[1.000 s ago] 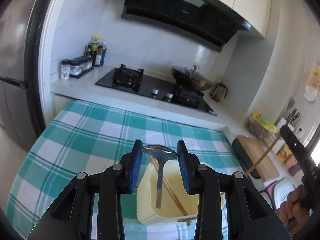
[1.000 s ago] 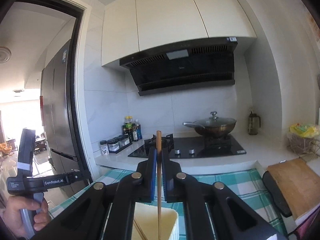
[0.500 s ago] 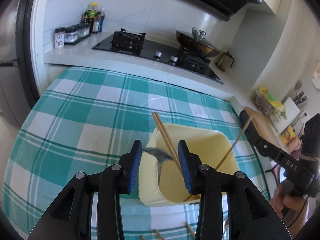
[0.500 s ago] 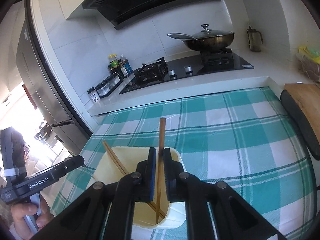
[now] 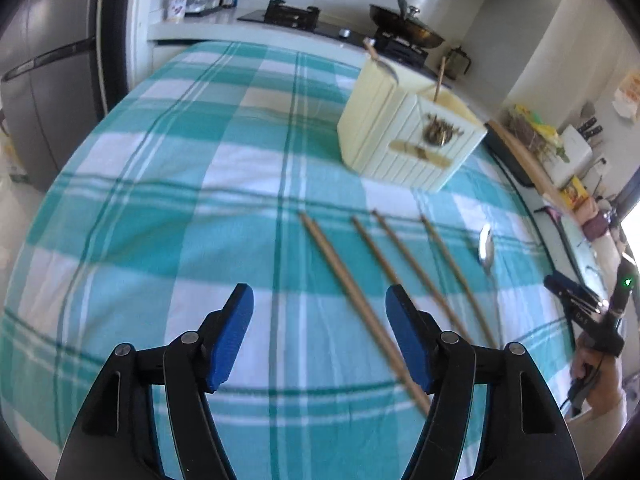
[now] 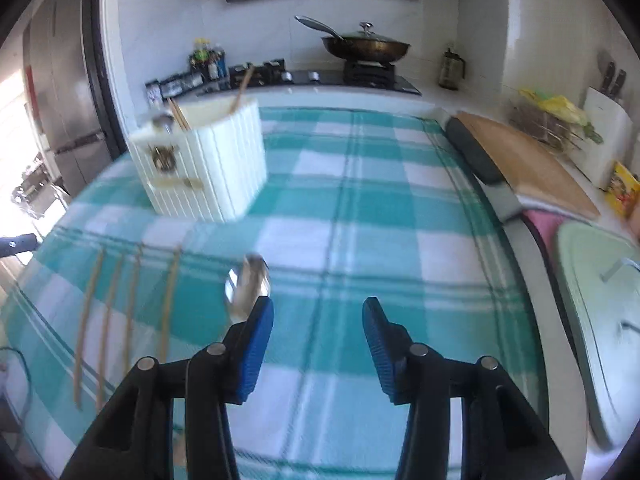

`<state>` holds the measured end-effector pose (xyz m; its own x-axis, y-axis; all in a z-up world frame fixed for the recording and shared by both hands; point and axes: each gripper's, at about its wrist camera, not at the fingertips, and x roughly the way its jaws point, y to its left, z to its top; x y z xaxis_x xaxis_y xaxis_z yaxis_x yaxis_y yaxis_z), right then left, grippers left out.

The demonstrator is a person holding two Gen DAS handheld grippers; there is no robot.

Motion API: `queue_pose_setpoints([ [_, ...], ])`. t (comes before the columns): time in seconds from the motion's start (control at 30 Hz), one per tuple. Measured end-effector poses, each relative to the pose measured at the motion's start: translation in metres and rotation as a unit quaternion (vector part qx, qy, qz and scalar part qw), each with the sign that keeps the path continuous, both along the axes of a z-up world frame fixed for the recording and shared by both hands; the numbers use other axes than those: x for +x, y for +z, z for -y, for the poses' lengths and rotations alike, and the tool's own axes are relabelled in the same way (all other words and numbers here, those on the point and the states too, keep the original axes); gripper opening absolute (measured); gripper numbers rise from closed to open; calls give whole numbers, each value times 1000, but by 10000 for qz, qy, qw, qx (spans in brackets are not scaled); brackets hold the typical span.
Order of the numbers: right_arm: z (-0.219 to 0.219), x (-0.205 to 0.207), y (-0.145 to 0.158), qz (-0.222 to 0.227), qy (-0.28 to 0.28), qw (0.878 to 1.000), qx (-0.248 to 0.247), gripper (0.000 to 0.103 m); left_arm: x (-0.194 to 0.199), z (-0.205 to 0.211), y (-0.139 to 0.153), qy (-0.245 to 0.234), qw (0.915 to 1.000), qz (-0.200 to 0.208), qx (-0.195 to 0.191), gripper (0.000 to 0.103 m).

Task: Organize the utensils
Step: 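Lower the left tool onto a wooden chopstick and close while the right tool closes on the metal spoon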

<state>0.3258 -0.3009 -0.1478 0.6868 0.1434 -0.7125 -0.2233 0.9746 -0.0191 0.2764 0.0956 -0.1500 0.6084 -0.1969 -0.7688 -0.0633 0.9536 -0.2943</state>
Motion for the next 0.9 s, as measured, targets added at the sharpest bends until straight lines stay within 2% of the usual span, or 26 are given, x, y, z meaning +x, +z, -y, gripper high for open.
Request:
queue_pose_setpoints([
  [0.1, 20, -28, -33, -166, -483, 9981, -339, 48, -19, 8, -20, 190, 9998, -84, -24, 74],
  [0.2, 29, -38, -53, -354, -657, 9966, -359, 48, -22, 18, -29, 261, 9996, -93, 93, 76],
  [0.33, 24, -42, -55, -269, -626, 9967, -440, 48, -22, 32, -30, 246, 9995, -1, 196, 77],
  [0.53, 29, -41, -58, -363, -647, 9970, -226, 48, -12, 46, -34, 357, 9991, 5, 217, 85],
  [0.7, 30, -40, -58, -373, -659, 9969, -193, 48, -1, 66, -44, 390, 9974, -103, 595, 87],
  [0.83, 30, -40, -58, -380, -657, 9970, -146, 48, 1, 76, -51, 470, 9929, -167, 1080, 87],
  [0.9, 30, -40, -58, -382, -657, 9970, -127, 48, 0, 75, -52, 497, 9923, -142, 1128, 89],
])
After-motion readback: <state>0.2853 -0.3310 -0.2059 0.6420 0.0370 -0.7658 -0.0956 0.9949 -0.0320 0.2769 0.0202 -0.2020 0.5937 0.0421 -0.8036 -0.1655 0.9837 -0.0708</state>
